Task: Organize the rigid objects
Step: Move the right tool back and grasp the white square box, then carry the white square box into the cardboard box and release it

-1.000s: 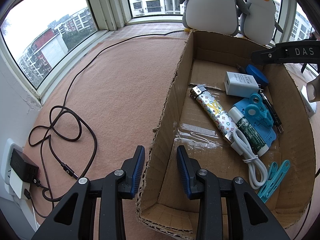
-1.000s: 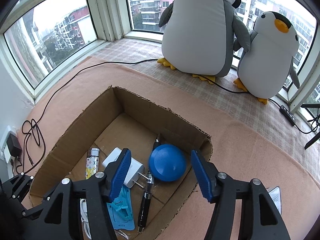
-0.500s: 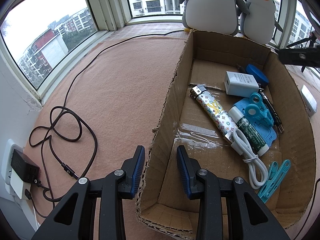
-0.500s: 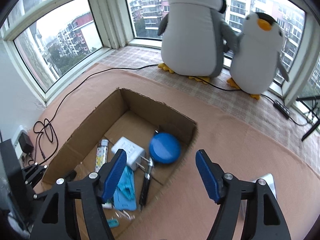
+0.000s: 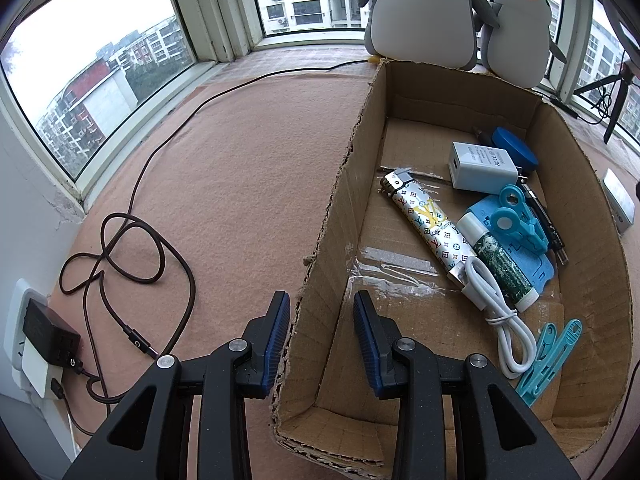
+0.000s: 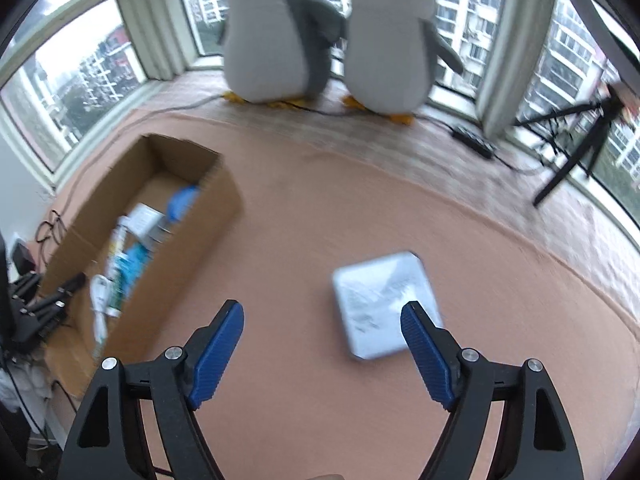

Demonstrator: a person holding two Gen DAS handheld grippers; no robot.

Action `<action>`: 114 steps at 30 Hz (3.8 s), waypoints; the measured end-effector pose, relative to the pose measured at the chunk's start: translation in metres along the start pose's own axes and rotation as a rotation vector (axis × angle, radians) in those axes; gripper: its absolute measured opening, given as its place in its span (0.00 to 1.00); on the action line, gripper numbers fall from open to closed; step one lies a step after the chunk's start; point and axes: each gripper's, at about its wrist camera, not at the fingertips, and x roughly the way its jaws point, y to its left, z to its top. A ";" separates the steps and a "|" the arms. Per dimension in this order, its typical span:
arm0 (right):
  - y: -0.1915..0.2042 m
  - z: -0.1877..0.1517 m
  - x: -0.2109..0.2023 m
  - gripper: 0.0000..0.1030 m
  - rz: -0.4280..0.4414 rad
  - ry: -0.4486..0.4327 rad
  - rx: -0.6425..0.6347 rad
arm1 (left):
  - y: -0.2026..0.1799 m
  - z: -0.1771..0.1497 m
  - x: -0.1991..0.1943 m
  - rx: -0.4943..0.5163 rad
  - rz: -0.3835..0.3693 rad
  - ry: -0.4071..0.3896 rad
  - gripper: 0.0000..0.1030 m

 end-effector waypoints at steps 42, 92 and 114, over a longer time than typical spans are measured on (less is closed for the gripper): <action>-0.035 0.001 0.062 0.67 -0.032 0.155 -0.035 | -0.001 0.001 0.002 -0.001 0.002 0.006 0.35; 0.142 0.028 -0.009 0.64 0.204 -0.100 -0.192 | -0.004 0.002 0.000 0.001 0.006 0.003 0.35; 0.171 0.039 0.037 0.65 0.165 -0.020 -0.251 | -0.005 0.003 -0.001 -0.002 0.005 0.002 0.35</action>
